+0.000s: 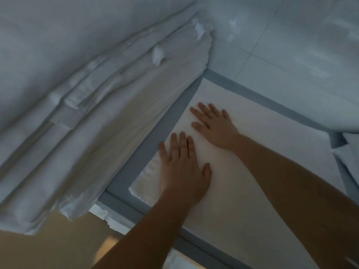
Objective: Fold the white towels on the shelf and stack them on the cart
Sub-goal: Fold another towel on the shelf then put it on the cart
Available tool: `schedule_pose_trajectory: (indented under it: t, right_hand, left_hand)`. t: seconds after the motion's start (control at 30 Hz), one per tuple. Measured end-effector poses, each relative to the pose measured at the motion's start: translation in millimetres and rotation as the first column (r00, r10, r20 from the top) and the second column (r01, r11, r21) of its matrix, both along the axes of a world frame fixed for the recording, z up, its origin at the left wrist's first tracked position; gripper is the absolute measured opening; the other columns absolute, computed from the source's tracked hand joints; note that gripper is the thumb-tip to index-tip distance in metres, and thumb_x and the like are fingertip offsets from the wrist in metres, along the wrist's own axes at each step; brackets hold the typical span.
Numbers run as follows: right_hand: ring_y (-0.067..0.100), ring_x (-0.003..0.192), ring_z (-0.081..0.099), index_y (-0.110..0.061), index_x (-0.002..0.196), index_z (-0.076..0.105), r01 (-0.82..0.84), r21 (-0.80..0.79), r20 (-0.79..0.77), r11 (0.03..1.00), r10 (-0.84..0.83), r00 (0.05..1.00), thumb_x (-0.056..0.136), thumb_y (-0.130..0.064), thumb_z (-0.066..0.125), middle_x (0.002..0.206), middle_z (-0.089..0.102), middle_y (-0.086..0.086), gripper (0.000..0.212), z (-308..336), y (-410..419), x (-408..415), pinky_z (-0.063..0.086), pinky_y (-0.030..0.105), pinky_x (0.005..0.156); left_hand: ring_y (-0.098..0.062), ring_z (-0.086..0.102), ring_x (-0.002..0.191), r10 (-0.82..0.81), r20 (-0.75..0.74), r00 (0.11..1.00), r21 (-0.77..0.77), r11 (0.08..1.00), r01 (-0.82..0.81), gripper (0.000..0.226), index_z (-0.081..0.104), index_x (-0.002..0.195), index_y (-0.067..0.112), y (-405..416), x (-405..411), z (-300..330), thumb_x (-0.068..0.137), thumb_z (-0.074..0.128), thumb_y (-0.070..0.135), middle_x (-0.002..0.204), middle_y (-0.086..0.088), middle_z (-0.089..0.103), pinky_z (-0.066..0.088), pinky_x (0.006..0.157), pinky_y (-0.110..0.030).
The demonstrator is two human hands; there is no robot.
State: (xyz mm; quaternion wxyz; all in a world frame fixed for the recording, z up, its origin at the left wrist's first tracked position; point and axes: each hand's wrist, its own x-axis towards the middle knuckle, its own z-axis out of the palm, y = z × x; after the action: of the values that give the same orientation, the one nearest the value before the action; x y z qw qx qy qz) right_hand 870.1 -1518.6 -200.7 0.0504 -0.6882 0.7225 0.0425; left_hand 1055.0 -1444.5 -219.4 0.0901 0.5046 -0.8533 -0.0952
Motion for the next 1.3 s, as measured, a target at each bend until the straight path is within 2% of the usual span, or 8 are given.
schedule_pose_trajectory:
  t: [0.2, 0.33, 0.47, 0.57, 0.83, 1.07, 1.17, 1.3]
  right_hand:
    - [0.015, 0.147, -0.004, -0.041, 0.150, 0.004, 0.147, 0.012, 0.027, 0.989, -0.147, 0.989, 0.099, -0.055, 0.014, 0.160, -0.002, -0.011, 0.054, 8, -42, -18, -0.001, 0.049, 0.118]
    - [0.012, 0.147, 0.006, -0.029, 0.150, 0.021, -0.012, -0.110, 0.230, 0.994, 0.037, 0.972, 0.103, -0.038, 0.024, 0.159, 0.013, -0.006, 0.048, 10, 0, -11, 0.001, 0.045, 0.119]
    - [0.008, 0.146, 0.005, -0.032, 0.149, 0.020, -0.165, -0.033, 0.158, 0.986, 0.168, 0.973, 0.104, -0.030, 0.027, 0.159, 0.012, -0.010, 0.046, 8, 23, -15, 0.001, 0.042, 0.119]
    - [0.008, 0.147, -0.001, -0.043, 0.148, 0.012, -0.155, -0.022, 0.053, 0.988, 0.156, 0.986, 0.102, -0.040, 0.025, 0.159, 0.004, -0.015, 0.048, 4, 7, -22, -0.002, 0.043, 0.118]
    - [0.015, 0.147, -0.003, -0.050, 0.147, 0.003, 0.110, -0.001, 0.001, 0.994, -0.110, 0.994, 0.090, -0.071, 0.014, 0.160, -0.002, -0.014, 0.062, 0, -72, -50, -0.001, 0.052, 0.117]
    - [0.018, 0.147, 0.006, -0.034, 0.151, 0.016, 0.404, -0.055, 0.119, 0.913, -0.396, 0.911, 0.099, -0.052, 0.018, 0.161, 0.007, -0.002, 0.055, 4, -94, -50, 0.002, 0.049, 0.118]
    - [0.014, 0.147, 0.011, -0.036, 0.148, 0.027, 0.240, -0.121, 0.285, 0.963, -0.198, 0.938, 0.101, -0.046, 0.025, 0.159, 0.015, -0.004, 0.048, 5, -36, -18, 0.002, 0.048, 0.115]
    - [0.006, 0.146, 0.005, -0.048, 0.145, 0.021, 0.015, -0.106, 0.186, 0.994, 0.004, 0.983, 0.096, -0.053, 0.016, 0.158, 0.012, -0.016, 0.049, -3, 70, -17, -0.001, 0.042, 0.115]
  left_hand:
    - [-0.030, -0.021, 0.144, 0.004, -0.025, 1.000, 0.044, 0.999, -0.003, 0.083, -0.013, 0.149, 0.008, -1, 2, 4, 0.088, 0.008, 0.060, 0.158, -0.012, -0.016, -0.018, 0.109, -0.059]
    - [-0.032, -0.021, 0.143, 0.047, -0.016, 0.999, 0.070, 0.997, -0.045, 0.091, -0.008, 0.150, 0.004, 0, -8, 11, 0.085, 0.014, 0.064, 0.158, -0.017, -0.013, -0.028, 0.102, -0.062]
    - [-0.037, -0.019, 0.143, 0.002, -0.054, 0.999, 0.078, 0.997, 0.002, 0.097, -0.004, 0.149, -0.002, -13, -52, 19, 0.086, 0.024, 0.066, 0.157, -0.025, -0.006, -0.020, 0.107, -0.061]
    - [-0.039, -0.015, 0.143, 0.007, -0.018, 1.000, 0.037, 0.999, -0.006, 0.101, -0.005, 0.149, -0.003, -23, -62, 8, 0.083, 0.013, 0.072, 0.157, -0.025, -0.003, -0.015, 0.107, -0.064]
    - [-0.042, -0.014, 0.143, 0.010, -0.002, 1.000, 0.014, 1.000, -0.010, 0.109, -0.006, 0.146, -0.006, -22, -60, 1, 0.077, 0.011, 0.077, 0.155, -0.029, -0.007, -0.011, 0.104, -0.069]
    - [-0.040, -0.013, 0.144, 0.023, -0.019, 1.000, 0.014, 1.000, -0.023, 0.110, -0.003, 0.148, -0.004, -21, -60, -4, 0.075, 0.013, 0.077, 0.156, -0.027, -0.004, -0.011, 0.105, -0.068]
    - [-0.040, -0.010, 0.144, 0.016, -0.002, 1.000, -0.004, 1.000, -0.016, 0.109, 0.001, 0.148, -0.003, -22, -60, -3, 0.076, 0.013, 0.078, 0.156, -0.026, -0.001, -0.011, 0.104, -0.069]
    - [-0.042, -0.004, 0.144, 0.008, 0.001, 1.000, -0.021, 1.000, -0.008, 0.108, 0.008, 0.150, 0.001, -20, -60, -1, 0.074, 0.008, 0.078, 0.156, -0.026, 0.006, -0.011, 0.104, -0.069]
